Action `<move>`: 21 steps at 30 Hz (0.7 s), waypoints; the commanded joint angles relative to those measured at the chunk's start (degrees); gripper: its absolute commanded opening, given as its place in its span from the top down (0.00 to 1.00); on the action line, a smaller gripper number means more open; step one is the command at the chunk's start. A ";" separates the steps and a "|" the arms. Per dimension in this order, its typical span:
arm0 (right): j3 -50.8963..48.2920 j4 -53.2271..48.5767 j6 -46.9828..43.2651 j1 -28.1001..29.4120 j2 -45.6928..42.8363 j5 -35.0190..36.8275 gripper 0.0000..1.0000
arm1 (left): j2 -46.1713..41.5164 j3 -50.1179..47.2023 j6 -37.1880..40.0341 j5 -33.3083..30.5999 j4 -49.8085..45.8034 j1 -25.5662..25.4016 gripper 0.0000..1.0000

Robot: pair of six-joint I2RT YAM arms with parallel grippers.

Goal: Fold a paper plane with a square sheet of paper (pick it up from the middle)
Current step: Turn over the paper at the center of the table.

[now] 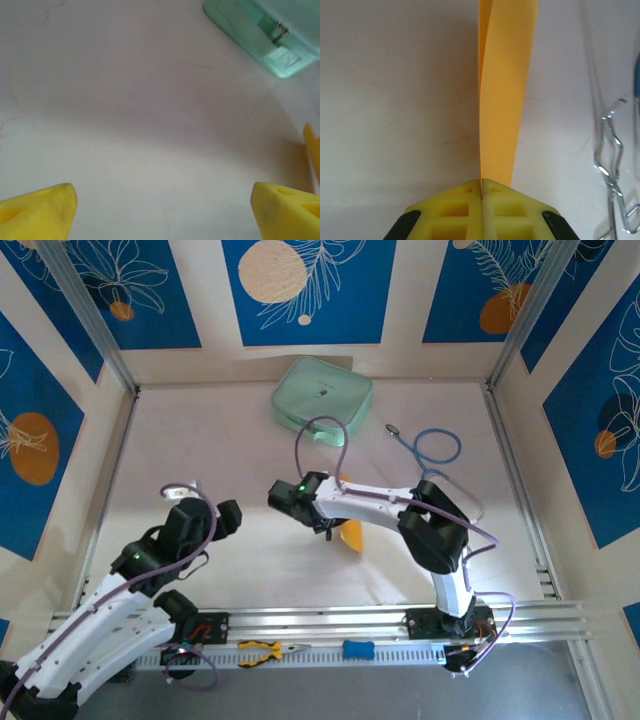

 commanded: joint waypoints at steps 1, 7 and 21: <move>3.52 -1.04 1.01 1.59 2.58 -0.66 0.93 | -1.13 0.30 -0.89 -3.12 -2.14 0.61 0.10; 4.72 4.13 -1.81 2.21 4.67 -6.73 0.88 | -1.26 0.75 -0.88 -3.09 -2.78 0.55 0.10; -14.34 36.42 -8.18 -1.12 -12.61 -32.88 0.60 | -0.42 -0.07 1.96 1.61 0.78 0.59 0.12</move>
